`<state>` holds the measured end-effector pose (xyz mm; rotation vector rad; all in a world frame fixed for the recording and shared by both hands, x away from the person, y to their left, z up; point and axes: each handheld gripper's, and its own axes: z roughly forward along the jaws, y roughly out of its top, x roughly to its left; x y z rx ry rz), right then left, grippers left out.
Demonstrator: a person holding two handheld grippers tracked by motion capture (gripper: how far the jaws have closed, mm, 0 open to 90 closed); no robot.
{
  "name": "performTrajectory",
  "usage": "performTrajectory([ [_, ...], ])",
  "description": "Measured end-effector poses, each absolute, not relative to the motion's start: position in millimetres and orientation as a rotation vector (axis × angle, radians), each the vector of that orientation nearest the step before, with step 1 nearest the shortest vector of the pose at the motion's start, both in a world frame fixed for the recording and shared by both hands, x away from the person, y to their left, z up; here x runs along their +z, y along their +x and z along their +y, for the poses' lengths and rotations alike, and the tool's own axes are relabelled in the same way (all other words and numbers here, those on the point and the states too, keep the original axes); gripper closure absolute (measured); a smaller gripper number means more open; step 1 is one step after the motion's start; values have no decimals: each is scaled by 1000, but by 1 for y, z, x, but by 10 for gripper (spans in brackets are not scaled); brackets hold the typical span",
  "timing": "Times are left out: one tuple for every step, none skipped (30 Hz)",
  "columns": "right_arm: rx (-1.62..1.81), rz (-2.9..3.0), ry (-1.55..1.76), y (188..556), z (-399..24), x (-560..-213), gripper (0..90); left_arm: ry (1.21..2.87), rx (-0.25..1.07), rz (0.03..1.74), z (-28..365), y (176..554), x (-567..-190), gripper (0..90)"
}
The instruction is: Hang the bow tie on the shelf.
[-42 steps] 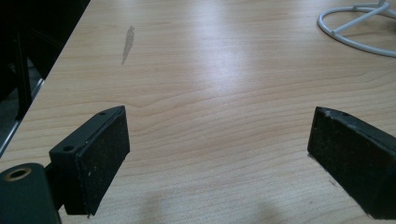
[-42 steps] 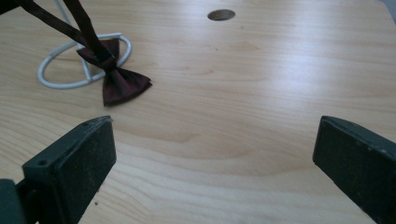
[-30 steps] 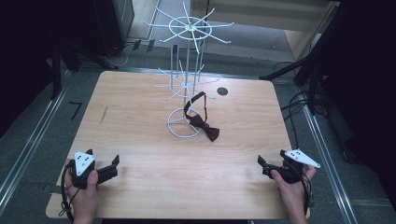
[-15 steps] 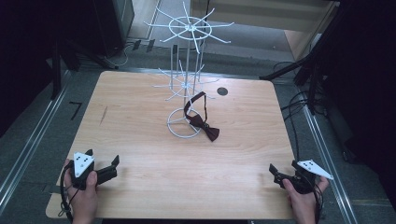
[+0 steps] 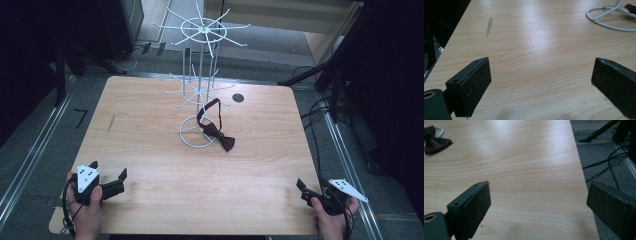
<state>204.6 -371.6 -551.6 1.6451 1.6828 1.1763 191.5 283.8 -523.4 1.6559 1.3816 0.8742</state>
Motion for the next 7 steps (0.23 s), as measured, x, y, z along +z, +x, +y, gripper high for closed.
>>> performTrajectory([
  [1176, 1683, 1645, 205, -372, -552, 59, 1659, 873, 1384, 283, 192, -523, 34],
  [1190, 1672, 1655, 204, -372, -552, 59, 1665, 867, 1384, 283, 193, -523, 34],
  [1197, 1660, 1660, 204, -373, -552, 59, 1666, 866, 1386, 283, 194, -523, 34],
  [1210, 1652, 1671, 203, -374, -552, 59, 1664, 867, 1388, 283, 194, -524, 34],
  [1218, 1645, 1676, 203, -375, -552, 59, 1664, 866, 1389, 283, 195, -524, 34],
  [1220, 1639, 1689, 204, -376, -552, 59, 1666, 867, 1392, 283, 195, -524, 34],
  [1218, 1639, 1689, 204, -377, -552, 61, 1669, 863, 1394, 283, 195, -523, 34],
])
